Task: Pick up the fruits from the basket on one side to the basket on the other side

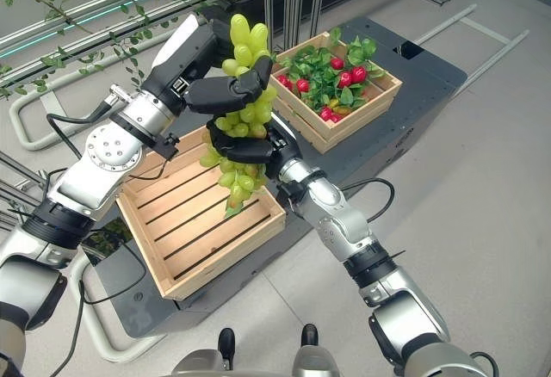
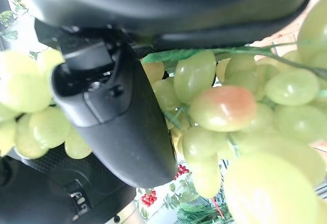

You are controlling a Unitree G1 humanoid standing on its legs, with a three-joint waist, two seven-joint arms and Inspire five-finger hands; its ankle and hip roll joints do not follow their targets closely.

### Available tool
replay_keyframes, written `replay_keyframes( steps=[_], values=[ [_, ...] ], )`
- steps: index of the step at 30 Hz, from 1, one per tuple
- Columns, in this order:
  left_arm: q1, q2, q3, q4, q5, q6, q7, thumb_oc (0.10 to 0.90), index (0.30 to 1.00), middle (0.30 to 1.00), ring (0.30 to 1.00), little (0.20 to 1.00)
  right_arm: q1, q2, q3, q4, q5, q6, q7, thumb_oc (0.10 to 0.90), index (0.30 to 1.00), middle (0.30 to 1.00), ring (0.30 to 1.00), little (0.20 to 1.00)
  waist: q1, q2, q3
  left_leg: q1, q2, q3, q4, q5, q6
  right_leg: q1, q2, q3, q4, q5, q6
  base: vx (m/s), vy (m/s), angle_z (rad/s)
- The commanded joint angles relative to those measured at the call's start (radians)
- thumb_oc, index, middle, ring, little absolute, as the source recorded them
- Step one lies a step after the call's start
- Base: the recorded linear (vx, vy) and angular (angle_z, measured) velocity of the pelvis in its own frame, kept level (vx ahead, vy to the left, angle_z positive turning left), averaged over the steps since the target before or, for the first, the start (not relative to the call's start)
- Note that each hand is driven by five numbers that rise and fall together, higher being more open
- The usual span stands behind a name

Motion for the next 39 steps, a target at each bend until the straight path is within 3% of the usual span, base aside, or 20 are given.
replay_keyframes(
  steps=[1,2,13,25,31,39],
  values=[
    [0.008,-0.060,0.096,0.118,-0.058,-0.135,0.116,0.425,0.338,0.338,0.338,0.338,0.025,0.081,-0.054,0.025,0.057,-0.178,0.005,0.400,0.300,0.300,0.300,0.300,0.020,0.001,-0.281,-0.045,-0.020,-0.027,-0.001,-0.021,-0.004,-0.012,-0.009,-0.020,0.001,0.015,-0.041,0.00,0.000,0.00],
    [0.012,-0.066,0.104,0.121,-0.060,-0.132,0.128,0.800,0.900,0.900,0.900,0.900,0.028,0.082,-0.054,0.028,0.049,-0.179,0.004,0.400,0.300,0.300,0.300,0.300,0.020,0.000,-0.280,-0.045,-0.020,-0.028,-0.001,-0.021,-0.005,-0.013,-0.009,-0.020,0.001,0.014,-0.041,0.00,0.000,0.00],
    [0.113,-0.143,0.259,0.138,-0.134,-0.175,0.322,0.800,0.900,0.900,0.900,0.900,0.112,0.065,-0.091,0.035,-0.025,-0.185,0.030,0.400,0.300,0.300,0.300,0.300,0.004,-0.004,-0.276,-0.041,-0.014,-0.022,-0.001,-0.022,-0.007,-0.014,-0.006,-0.010,0.001,0.013,-0.044,0.00,0.000,0.00],
    [0.204,-0.153,0.331,0.167,-0.124,-0.160,0.285,0.800,0.900,0.900,0.900,0.900,0.233,0.031,-0.199,0.003,-0.027,-0.233,0.053,0.400,0.300,0.300,0.300,0.300,-0.030,0.000,-0.267,-0.026,-0.011,-0.003,-0.001,-0.031,-0.004,-0.014,0.002,0.016,0.001,0.014,-0.042,0.00,-0.001,-0.02],
    [0.251,-0.162,0.348,0.190,-0.127,-0.185,0.252,0.800,0.900,0.900,0.900,0.900,0.270,0.019,-0.255,-0.009,-0.023,-0.259,0.056,0.400,0.300,0.300,0.300,0.300,-0.042,0.000,-0.265,-0.019,-0.006,0.008,-0.001,-0.033,-0.005,-0.016,0.005,0.030,0.001,0.018,-0.040,0.01,-0.006,-0.11],
    [0.420,-0.221,0.362,0.054,-0.085,-0.201,0.182,0.800,0.900,0.900,0.900,0.900,0.414,0.026,-0.343,-0.074,-0.050,-0.288,0.073,0.400,0.300,0.300,0.300,0.300,-0.053,-0.014,-0.253,-0.020,-0.001,0.014,-0.001,-0.035,0.000,-0.026,0.010,0.048,0.001,0.024,-0.037,0.00,-0.016,-0.06]
  ],
)
